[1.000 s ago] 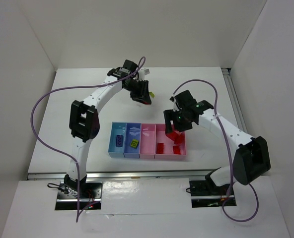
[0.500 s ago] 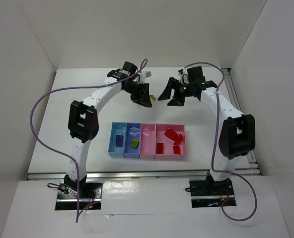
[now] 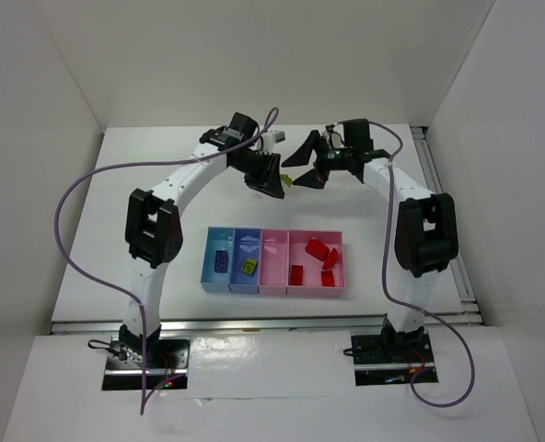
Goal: Sort the legos into containers by color
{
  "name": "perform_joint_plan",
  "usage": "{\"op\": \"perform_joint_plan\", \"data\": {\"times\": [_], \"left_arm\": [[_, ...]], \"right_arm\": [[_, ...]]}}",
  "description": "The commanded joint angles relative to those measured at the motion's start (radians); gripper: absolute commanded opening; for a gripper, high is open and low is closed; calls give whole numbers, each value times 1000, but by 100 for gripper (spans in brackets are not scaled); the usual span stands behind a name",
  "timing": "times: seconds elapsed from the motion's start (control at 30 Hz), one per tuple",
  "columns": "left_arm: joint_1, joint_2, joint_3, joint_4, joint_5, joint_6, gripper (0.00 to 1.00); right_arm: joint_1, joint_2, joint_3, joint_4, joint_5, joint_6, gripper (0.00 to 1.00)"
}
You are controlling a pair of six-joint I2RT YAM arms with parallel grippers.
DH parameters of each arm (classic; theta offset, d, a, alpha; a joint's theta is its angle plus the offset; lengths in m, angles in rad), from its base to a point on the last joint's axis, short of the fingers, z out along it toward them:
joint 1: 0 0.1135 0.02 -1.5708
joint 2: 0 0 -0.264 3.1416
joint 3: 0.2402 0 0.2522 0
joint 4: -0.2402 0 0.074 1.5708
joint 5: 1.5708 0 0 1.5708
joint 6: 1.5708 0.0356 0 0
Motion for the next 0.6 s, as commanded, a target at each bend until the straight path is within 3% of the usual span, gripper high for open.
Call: {"op": "perform_joint_plan", "data": {"times": [0.0, 0.23, 0.57], "left_arm": [[-14, -62, 7, -13, 42, 37, 0], [-14, -71, 7, -13, 42, 37, 0], [-14, -71, 7, -13, 24, 37, 0]], "right_arm": [[-10, 13, 64, 72, -15, 31, 82], [-10, 32, 42, 74, 5, 13, 74], [9, 53, 52, -20, 51, -72, 74]]}}
